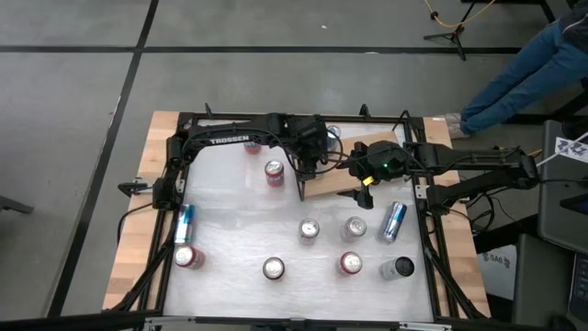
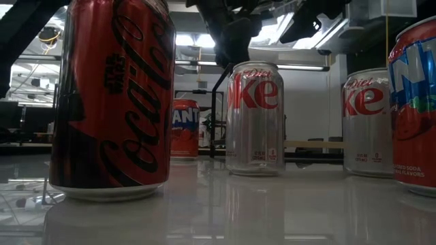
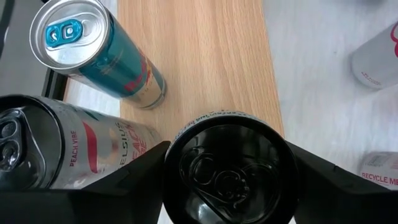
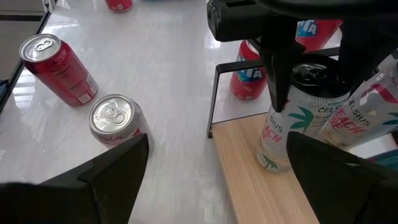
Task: Place canned beverage on shelf
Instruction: Put the top white black soda can on the shelf aligned with the other white black soda can
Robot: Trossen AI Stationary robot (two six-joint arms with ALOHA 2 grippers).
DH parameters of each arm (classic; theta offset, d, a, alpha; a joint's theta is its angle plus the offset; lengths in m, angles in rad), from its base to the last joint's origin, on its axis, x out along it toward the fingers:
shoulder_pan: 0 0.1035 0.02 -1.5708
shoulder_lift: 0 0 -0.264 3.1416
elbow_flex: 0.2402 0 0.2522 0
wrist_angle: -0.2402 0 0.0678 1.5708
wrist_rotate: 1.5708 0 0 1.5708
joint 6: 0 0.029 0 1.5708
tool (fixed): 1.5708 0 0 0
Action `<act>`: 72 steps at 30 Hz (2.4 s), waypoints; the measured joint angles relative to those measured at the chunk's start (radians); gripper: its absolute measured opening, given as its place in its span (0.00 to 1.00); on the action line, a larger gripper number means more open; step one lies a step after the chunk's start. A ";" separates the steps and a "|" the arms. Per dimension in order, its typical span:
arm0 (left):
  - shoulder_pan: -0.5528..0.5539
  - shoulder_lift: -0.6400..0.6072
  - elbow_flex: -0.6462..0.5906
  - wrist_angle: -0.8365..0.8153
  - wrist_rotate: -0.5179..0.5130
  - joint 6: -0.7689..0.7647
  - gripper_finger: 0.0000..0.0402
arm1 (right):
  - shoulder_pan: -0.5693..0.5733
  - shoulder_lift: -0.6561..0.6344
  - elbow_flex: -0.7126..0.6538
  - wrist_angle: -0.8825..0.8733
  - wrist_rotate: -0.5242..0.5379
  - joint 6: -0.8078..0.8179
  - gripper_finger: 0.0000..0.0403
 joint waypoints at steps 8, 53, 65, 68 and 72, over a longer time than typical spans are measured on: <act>-0.001 0.002 -0.002 0.011 0.000 -0.001 0.71 | 0.000 0.000 0.000 0.000 0.000 0.000 0.92; -0.006 -0.055 -0.003 -0.018 -0.007 -0.001 0.71 | 0.000 0.000 0.000 0.000 0.000 0.000 0.92; -0.043 -0.205 -0.003 -0.140 -0.019 0.017 0.71 | 0.000 0.000 0.001 -0.010 -0.001 0.000 0.92; -0.056 -0.280 -0.003 -0.188 -0.019 0.020 0.71 | 0.000 0.000 0.001 -0.010 -0.001 0.000 0.92; -0.082 -0.414 -0.054 -0.186 -0.021 -0.001 0.71 | 0.000 0.004 0.001 -0.008 -0.002 0.000 0.92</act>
